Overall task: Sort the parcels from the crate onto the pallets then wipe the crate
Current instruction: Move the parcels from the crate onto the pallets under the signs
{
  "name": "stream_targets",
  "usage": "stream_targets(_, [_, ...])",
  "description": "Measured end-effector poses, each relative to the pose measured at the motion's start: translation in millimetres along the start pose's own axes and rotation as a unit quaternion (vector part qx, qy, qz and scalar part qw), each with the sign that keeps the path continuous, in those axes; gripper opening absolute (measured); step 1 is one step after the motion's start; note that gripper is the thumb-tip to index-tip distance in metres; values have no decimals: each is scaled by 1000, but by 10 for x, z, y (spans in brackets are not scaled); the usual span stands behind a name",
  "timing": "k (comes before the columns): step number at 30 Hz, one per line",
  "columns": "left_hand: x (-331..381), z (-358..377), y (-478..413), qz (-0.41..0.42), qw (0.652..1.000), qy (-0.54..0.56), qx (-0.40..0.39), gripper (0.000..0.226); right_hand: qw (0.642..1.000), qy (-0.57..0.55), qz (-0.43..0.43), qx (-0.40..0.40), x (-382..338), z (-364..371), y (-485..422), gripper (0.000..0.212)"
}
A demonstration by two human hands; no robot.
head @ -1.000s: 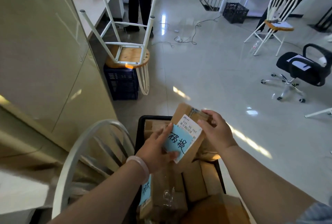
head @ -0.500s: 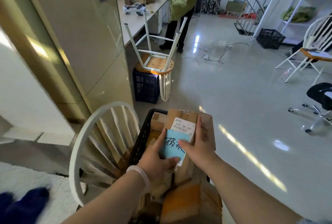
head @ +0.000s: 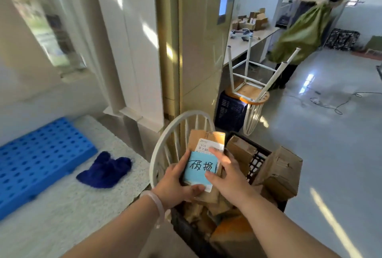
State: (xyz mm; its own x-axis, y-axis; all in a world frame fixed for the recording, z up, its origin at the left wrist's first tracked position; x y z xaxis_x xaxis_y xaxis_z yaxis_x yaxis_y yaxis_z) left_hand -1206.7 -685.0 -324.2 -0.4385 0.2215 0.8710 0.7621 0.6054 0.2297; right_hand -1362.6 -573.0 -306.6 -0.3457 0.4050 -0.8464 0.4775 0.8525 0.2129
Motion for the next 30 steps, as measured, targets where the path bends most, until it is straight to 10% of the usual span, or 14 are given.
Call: stream_targets(30, [-2584,-3268,2551,-91,897,121,414,104,940,33,-125,-315,-2537,4803,-360,75])
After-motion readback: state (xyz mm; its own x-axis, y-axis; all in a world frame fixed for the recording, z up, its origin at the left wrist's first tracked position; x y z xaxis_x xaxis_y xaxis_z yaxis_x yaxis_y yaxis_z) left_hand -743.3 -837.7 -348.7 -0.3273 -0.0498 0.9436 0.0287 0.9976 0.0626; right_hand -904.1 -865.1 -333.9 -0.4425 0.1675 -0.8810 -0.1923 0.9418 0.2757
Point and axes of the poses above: each hand's wrist, its own y-axis away from the middle knuckle, its own z-axis out of the palm, x = y × z, the point moved 1 cm from there along -y, towards the middle knuckle, and after that the axes turned 4 degrees about z, right-handed, at the moved point
